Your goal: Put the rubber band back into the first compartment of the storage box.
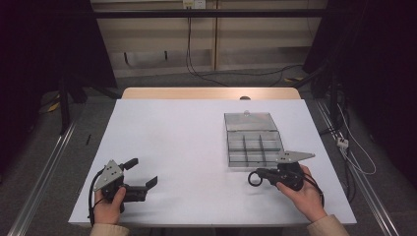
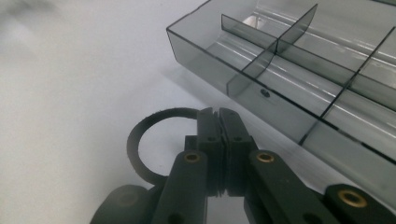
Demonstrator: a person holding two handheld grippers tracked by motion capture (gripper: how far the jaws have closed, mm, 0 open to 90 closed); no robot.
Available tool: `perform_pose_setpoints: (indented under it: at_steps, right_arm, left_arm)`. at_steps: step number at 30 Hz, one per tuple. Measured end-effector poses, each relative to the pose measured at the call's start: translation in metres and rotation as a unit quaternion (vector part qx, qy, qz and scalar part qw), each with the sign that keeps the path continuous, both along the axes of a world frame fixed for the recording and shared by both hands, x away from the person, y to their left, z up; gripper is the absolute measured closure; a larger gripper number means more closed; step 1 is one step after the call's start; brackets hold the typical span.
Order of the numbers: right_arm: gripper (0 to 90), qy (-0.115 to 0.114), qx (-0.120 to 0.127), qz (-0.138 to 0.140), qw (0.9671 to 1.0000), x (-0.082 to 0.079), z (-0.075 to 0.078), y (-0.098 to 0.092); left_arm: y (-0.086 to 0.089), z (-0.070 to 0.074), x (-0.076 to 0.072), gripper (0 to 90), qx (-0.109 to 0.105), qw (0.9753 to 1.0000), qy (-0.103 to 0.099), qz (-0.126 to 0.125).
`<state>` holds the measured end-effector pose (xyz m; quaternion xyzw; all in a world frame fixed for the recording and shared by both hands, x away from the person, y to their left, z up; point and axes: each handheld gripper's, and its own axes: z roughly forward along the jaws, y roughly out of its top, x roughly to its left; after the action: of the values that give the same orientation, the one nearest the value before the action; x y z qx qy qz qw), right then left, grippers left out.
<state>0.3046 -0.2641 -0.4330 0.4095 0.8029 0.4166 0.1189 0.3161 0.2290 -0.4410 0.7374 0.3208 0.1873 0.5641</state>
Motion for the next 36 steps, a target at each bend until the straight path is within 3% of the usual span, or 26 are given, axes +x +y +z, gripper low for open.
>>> perform_pose_setpoints:
  at_steps: [16, 36]
  right_arm:
    - [89.0, -0.004, 0.009, 0.010, 0.9999, 0.006, 0.015, 0.001]
    - [89.0, -0.007, 0.000, 0.018, 0.9998, 0.016, 0.030, 0.007]
  left_arm:
    - [0.000, -0.001, 0.001, 2.4, -0.003, 1.0000, 0.003, -0.004]
    - [0.001, 0.000, 0.001, 2.4, -0.009, 0.9999, 0.004, -0.003]
